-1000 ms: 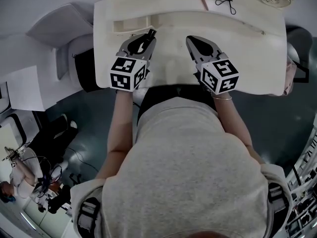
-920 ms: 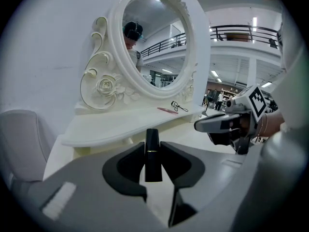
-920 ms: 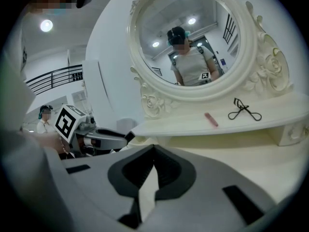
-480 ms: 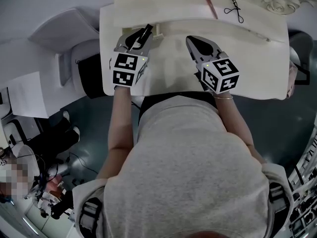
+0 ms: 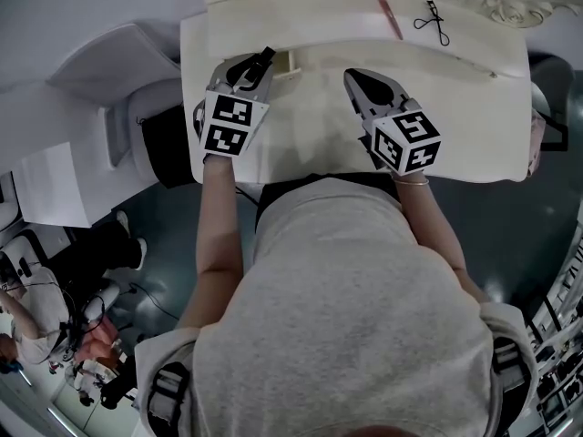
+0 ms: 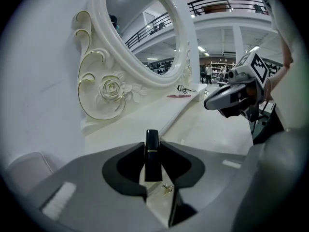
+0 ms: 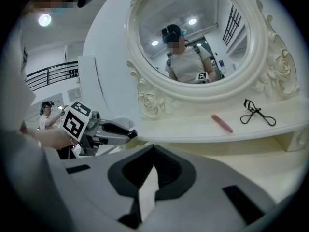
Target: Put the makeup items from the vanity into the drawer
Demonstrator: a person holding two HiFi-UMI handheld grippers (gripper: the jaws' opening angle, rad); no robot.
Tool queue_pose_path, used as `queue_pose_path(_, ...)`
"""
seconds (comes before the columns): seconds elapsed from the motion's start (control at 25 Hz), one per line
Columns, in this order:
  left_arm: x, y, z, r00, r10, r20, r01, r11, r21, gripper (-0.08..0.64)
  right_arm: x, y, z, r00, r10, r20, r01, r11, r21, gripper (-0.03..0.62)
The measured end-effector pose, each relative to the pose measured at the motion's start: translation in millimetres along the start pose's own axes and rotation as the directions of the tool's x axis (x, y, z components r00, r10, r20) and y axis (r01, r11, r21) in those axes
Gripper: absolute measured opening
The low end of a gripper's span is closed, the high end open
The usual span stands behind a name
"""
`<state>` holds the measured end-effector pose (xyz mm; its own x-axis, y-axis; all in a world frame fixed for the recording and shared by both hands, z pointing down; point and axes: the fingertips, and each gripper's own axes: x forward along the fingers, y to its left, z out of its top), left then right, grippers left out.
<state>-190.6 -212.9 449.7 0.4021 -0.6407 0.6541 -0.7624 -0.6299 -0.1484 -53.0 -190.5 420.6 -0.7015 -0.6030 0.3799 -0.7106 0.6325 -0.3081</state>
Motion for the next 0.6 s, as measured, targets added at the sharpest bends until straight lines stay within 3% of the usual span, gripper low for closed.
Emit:
queue_pose_path(0.24,4.7,-3.7,-4.4,0.998,-0.055,-0.025,0.056,0.997,0.049,0.107,5.5,0.1,-0.5,1.0,-0.005,-0.007,0.005,1.0,-0.003,0.008)
queue_pose_path(0.6,12.1,-12.3,-15.1,0.987,-0.135,-0.084,0.139,0.989,0.052,0.109,7.0,-2.9,-0.9,1.0,-0.022,-0.012,0.022,1.0,-0.006,0.008)
